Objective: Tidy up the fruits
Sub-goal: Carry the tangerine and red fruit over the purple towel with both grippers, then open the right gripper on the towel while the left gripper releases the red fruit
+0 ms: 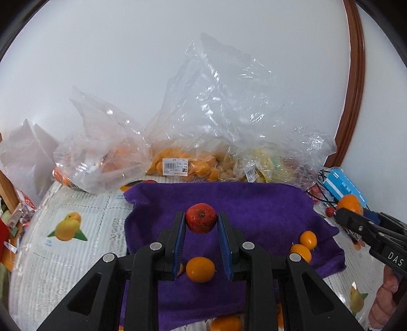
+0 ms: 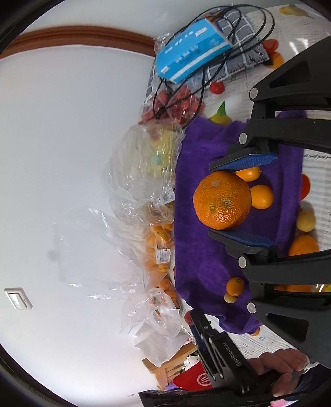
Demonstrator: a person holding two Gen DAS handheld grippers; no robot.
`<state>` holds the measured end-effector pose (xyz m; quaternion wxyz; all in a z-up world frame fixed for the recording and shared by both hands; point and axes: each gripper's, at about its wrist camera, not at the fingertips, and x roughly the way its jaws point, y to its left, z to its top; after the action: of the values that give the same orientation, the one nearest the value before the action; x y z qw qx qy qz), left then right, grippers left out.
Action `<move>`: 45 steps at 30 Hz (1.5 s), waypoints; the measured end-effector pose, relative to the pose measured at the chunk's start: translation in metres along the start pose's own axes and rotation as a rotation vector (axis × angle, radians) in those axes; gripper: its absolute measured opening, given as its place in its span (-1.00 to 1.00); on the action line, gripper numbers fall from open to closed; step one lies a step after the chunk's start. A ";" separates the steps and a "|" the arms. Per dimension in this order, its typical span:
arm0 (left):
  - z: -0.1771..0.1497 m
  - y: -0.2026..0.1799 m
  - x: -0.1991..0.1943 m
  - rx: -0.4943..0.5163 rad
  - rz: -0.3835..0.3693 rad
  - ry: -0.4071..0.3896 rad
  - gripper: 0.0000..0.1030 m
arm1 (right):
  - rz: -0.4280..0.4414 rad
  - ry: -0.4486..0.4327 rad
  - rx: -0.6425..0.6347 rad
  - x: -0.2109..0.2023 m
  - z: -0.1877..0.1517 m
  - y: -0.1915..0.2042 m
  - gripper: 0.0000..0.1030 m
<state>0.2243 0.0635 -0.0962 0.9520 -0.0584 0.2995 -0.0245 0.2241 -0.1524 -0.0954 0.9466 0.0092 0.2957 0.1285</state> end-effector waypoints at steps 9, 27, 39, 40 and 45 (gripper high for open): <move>-0.023 0.023 0.026 -0.051 0.012 0.074 -0.52 | 0.088 0.114 0.024 0.052 -0.028 0.002 -0.15; -0.029 0.023 0.034 -0.069 -0.048 0.104 -0.52 | 0.118 0.143 -0.078 0.063 -0.048 0.021 -0.15; -0.038 0.001 0.038 0.010 -0.137 0.145 -0.52 | 0.103 0.107 -0.069 0.054 -0.044 0.014 -0.14; -0.039 0.000 0.038 0.015 -0.138 0.143 -0.52 | 0.097 0.101 -0.065 0.053 -0.043 0.013 -0.14; -0.039 -0.004 0.036 0.026 -0.152 0.144 -0.52 | 0.085 0.079 -0.031 0.047 -0.038 0.003 -0.14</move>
<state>0.2317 0.0531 -0.1484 0.9240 -0.0666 0.3617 -0.1048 0.2391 -0.1404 -0.1527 0.9278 0.0018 0.3303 0.1734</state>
